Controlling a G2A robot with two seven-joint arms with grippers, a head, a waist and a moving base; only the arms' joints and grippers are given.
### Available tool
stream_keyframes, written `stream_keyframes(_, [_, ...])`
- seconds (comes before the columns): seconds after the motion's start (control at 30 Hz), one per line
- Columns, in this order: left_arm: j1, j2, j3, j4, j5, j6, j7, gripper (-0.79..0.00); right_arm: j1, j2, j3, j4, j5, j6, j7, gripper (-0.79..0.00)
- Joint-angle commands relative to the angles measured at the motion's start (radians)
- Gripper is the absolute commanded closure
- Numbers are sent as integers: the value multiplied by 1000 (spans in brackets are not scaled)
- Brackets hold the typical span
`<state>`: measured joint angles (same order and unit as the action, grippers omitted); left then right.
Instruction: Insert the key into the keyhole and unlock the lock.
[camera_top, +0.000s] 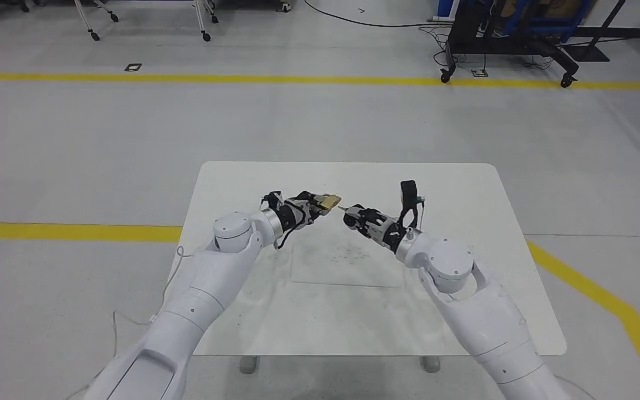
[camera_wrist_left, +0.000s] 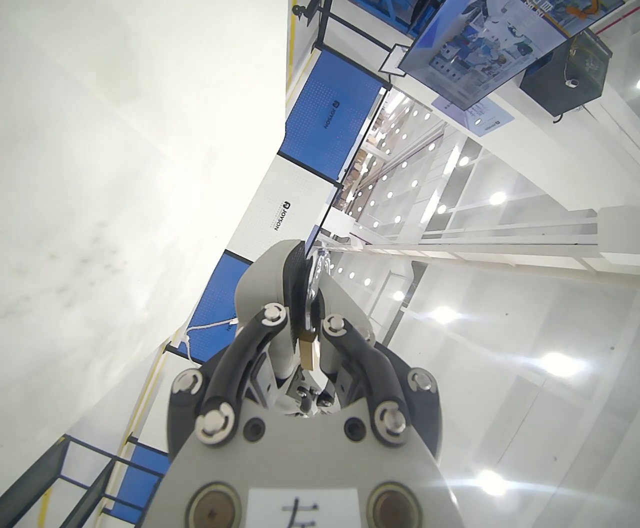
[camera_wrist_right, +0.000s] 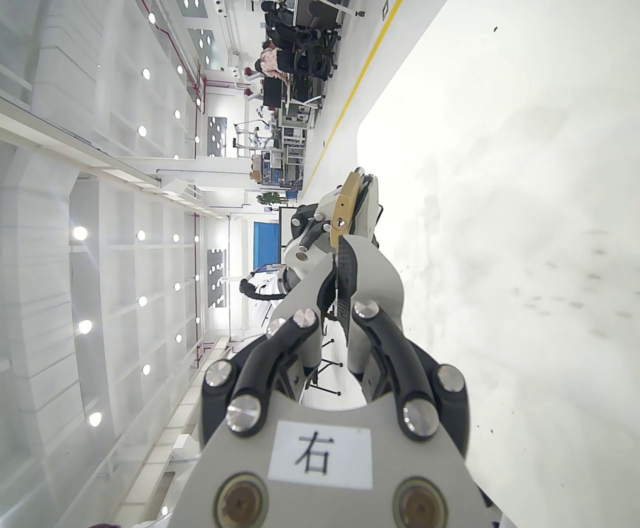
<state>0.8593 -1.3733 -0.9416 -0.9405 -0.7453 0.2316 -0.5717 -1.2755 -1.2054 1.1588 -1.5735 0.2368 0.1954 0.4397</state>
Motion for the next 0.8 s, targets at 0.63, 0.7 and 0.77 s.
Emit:
stream_keyframes(0.63, [17, 1, -11, -25, 88, -20, -26, 0, 13, -12, -21, 29, -2, 19, -36, 0])
stream_keyframes(0.7, [19, 0, -13, -26, 92, -19, -23, 0, 11, -13, -23, 26, -8, 16, -40, 0])
stream_keyframes(0.77, [21, -1, -15, -26, 93, -20, -21, 0, 7, -14, -27, 20, -15, 15, -39, 0])
